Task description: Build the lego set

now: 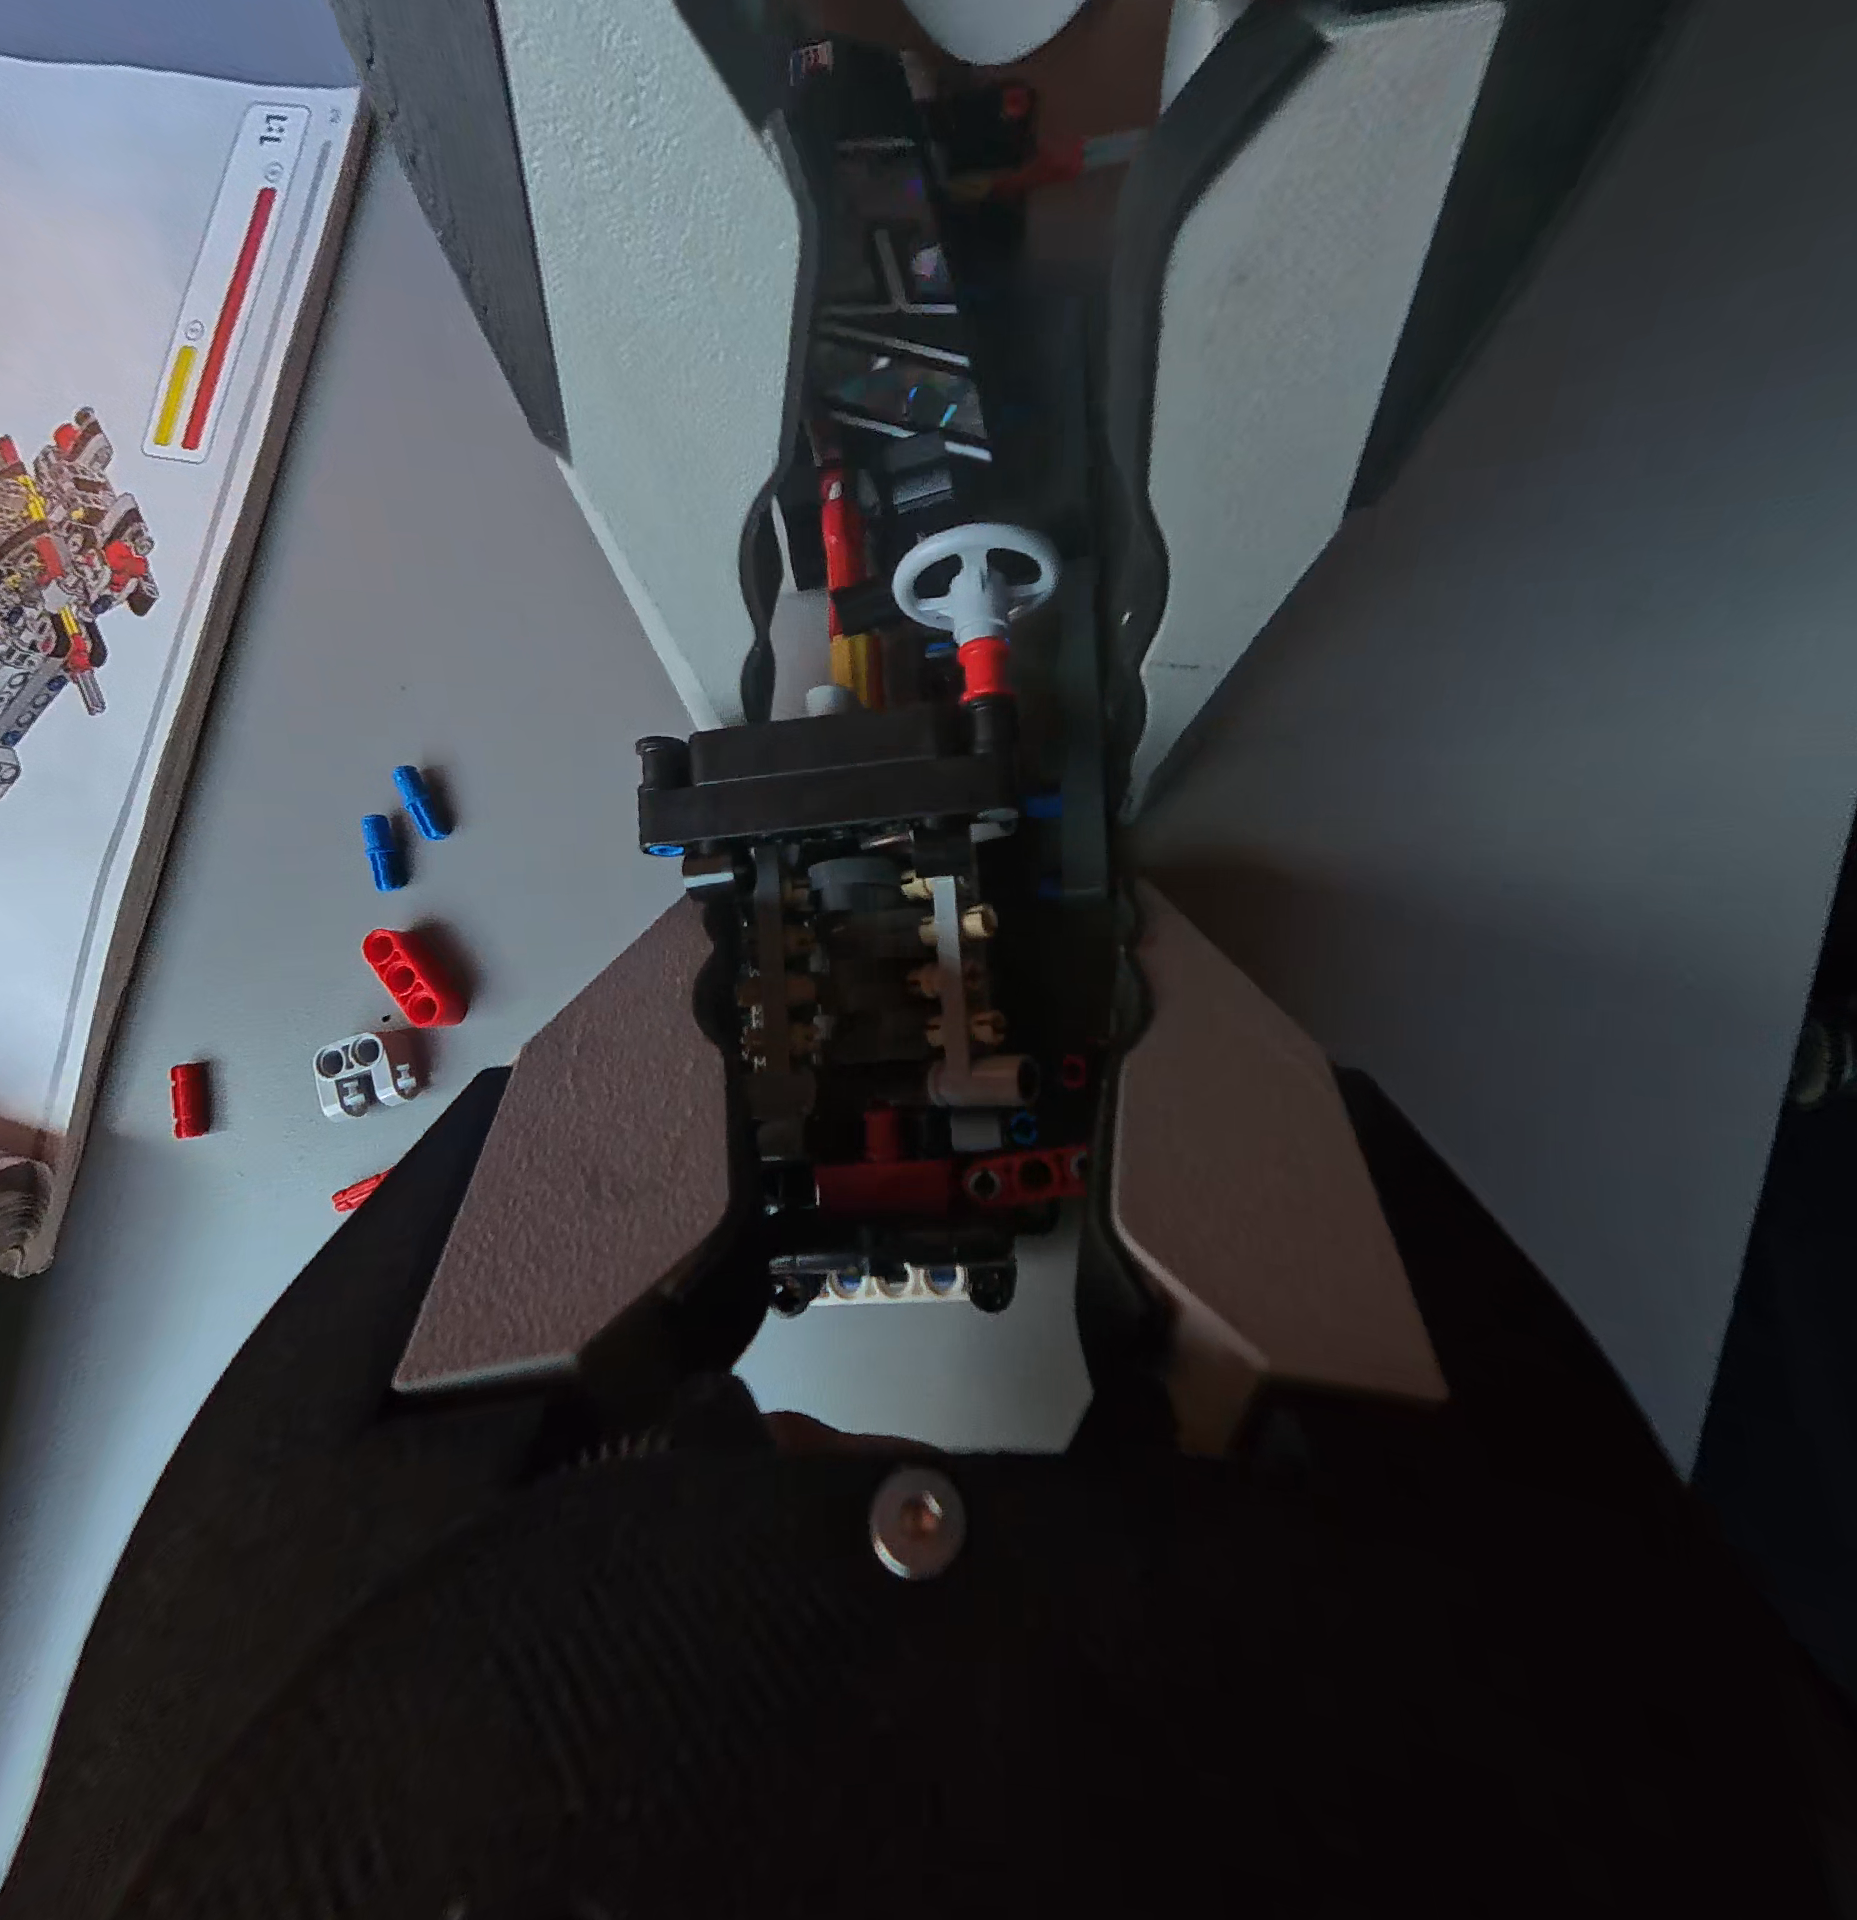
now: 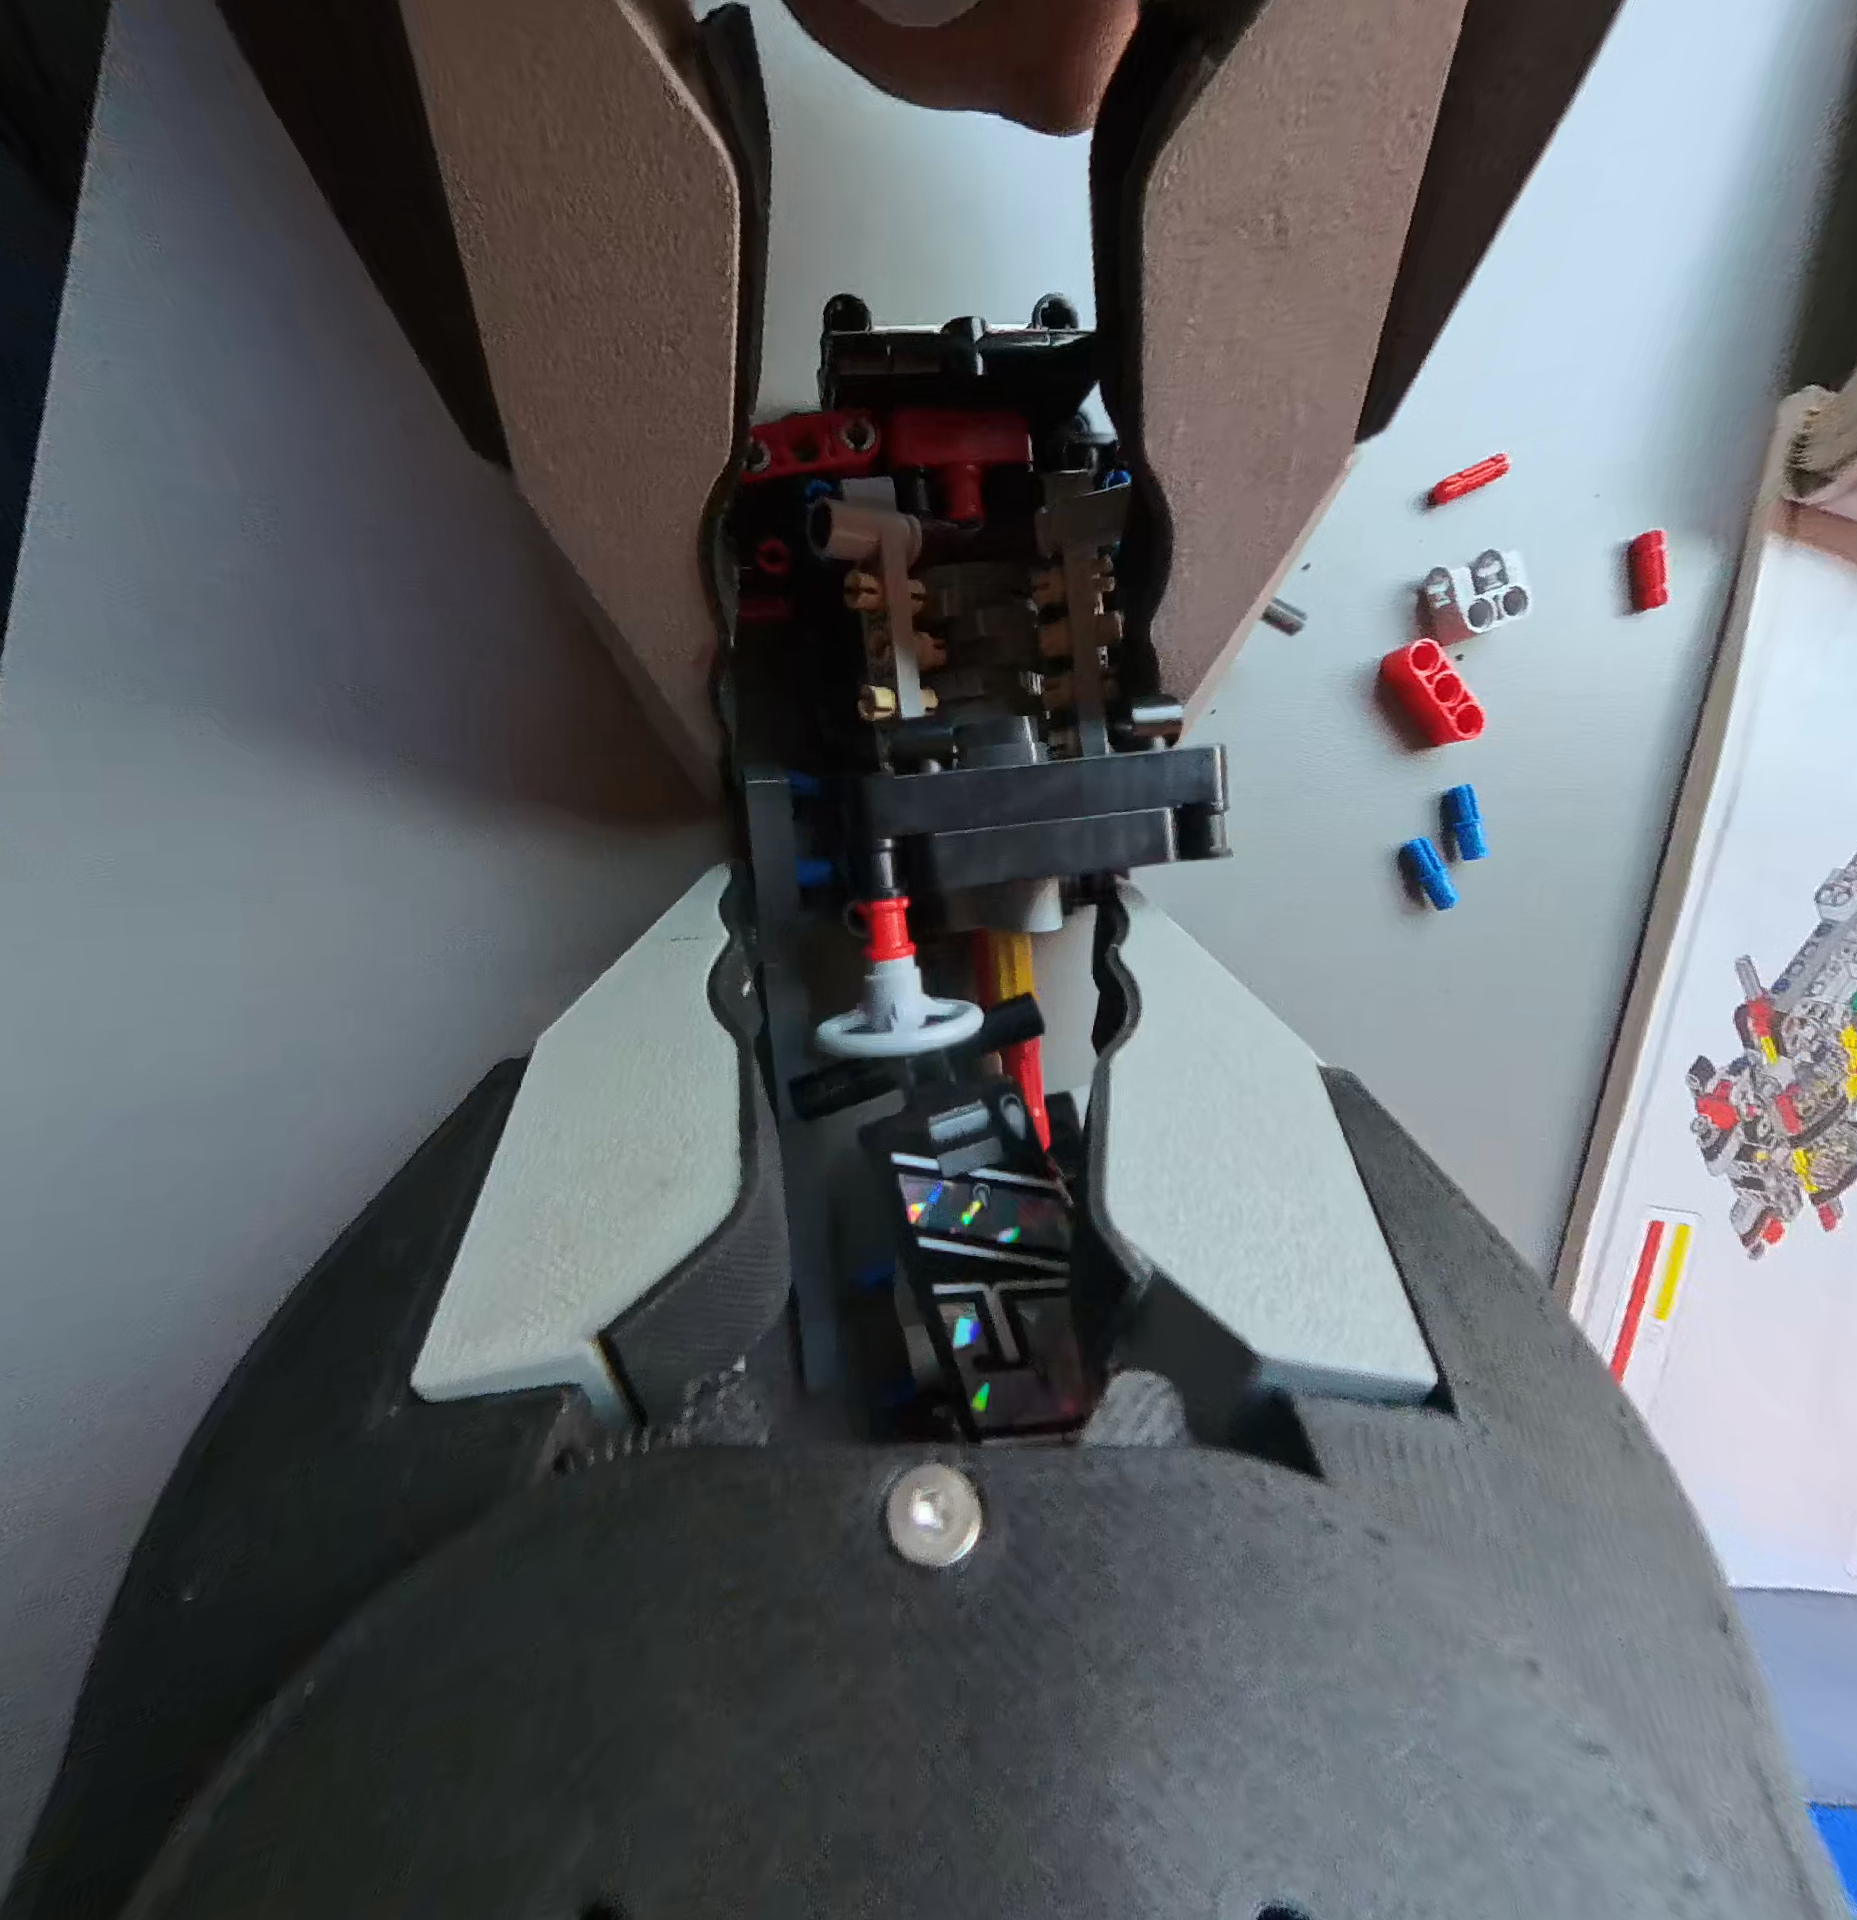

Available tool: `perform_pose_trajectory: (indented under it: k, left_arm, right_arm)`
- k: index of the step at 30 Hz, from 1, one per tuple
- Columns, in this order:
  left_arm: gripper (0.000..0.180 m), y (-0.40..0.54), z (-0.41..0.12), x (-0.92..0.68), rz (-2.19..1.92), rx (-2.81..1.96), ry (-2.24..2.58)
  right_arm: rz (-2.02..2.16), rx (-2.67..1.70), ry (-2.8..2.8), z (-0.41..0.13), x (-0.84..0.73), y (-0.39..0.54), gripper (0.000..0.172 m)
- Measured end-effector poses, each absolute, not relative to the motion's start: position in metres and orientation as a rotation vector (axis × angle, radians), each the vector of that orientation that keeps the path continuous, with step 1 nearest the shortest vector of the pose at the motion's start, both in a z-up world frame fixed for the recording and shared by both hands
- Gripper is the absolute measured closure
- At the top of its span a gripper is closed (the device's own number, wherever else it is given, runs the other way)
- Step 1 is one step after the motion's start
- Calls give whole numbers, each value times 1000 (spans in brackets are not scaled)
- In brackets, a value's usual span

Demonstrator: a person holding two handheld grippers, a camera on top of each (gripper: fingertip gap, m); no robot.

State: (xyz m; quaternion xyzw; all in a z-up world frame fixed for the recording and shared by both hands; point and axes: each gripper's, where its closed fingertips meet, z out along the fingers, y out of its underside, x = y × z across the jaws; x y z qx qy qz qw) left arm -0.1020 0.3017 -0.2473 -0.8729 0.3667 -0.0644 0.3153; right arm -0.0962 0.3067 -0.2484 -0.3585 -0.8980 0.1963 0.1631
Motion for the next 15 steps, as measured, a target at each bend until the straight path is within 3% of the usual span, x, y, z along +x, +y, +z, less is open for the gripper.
perform_pose_trajectory:
  k: [1, 3, 10, 15]
  left_arm:
    - [111, 302, -247, -102, -168, -2301, 959]
    - [111, 302, -247, -103, -168, -2291, 950]
    - [110, 303, -247, -103, -174, -2297, 920]
    - [110, 303, -247, -102, -173, -2286, 921]
  right_arm:
    - [543, -1014, -2577, -248, -96, 306, 111]
    - [519, -1010, -2593, -248, -96, 306, 113]
    - [479, -1061, -2471, -227, -94, 316, 95]
    - [560, -1049, -2363, -214, -82, 318, 95]
